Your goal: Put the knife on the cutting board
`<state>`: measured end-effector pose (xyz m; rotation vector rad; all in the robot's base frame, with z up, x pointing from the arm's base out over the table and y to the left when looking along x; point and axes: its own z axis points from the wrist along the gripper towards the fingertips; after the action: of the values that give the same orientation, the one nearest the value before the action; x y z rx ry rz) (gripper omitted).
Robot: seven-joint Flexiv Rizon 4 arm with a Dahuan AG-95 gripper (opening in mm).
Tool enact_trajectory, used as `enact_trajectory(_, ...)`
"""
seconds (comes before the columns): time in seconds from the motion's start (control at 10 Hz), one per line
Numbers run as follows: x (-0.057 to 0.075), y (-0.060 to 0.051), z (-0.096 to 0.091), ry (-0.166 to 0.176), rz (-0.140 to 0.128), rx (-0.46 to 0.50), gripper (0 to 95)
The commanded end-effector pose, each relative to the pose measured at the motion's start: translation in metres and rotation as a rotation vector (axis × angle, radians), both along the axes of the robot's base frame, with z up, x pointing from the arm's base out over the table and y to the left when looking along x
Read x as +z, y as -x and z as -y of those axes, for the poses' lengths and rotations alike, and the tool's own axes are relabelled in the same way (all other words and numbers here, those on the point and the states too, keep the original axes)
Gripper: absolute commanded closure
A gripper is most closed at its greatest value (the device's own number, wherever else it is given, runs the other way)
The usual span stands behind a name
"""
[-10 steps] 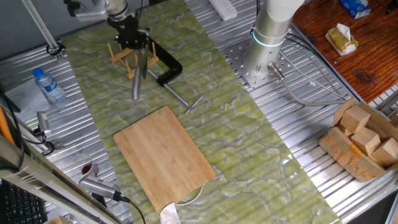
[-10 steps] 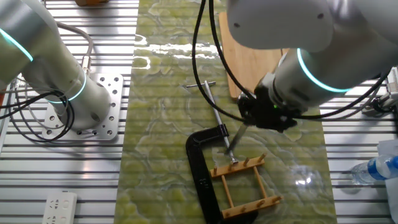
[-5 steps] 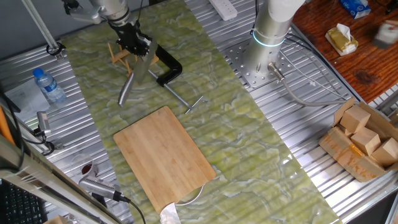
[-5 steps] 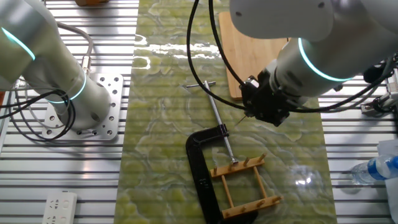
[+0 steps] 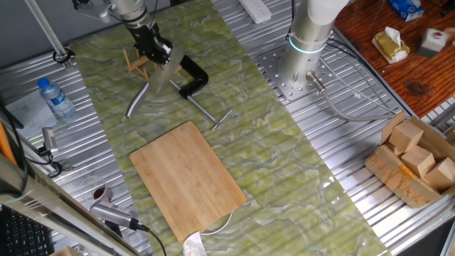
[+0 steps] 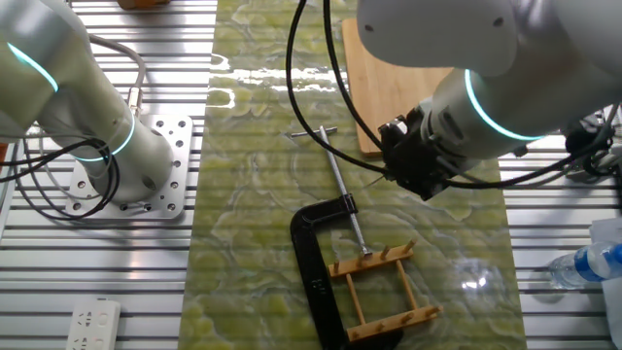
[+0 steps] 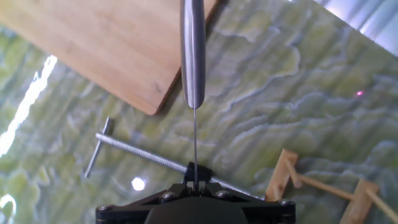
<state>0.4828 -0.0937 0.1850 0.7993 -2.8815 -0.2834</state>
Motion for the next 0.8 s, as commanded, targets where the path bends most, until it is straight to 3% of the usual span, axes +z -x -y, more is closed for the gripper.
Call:
enact_trajectory(0.1,0.0,0.001,0.0,0.007,-0.011,-0.085,95.0)
enact_trajectory(0.2,0.0,0.001,0.0,0.011,-0.013,-0.117,95.0)
enact_trajectory(0.4,-0.002,-0.003,-0.045,0.03,-0.006,-0.241,95.0)
enact_trajectory(0.6,-0.008,-0.003,-0.08,0.028,0.021,-0.29,95.0)
enact_trajectory(0.8,-0.012,-0.001,-0.111,0.036,0.026,-0.328,95.0)
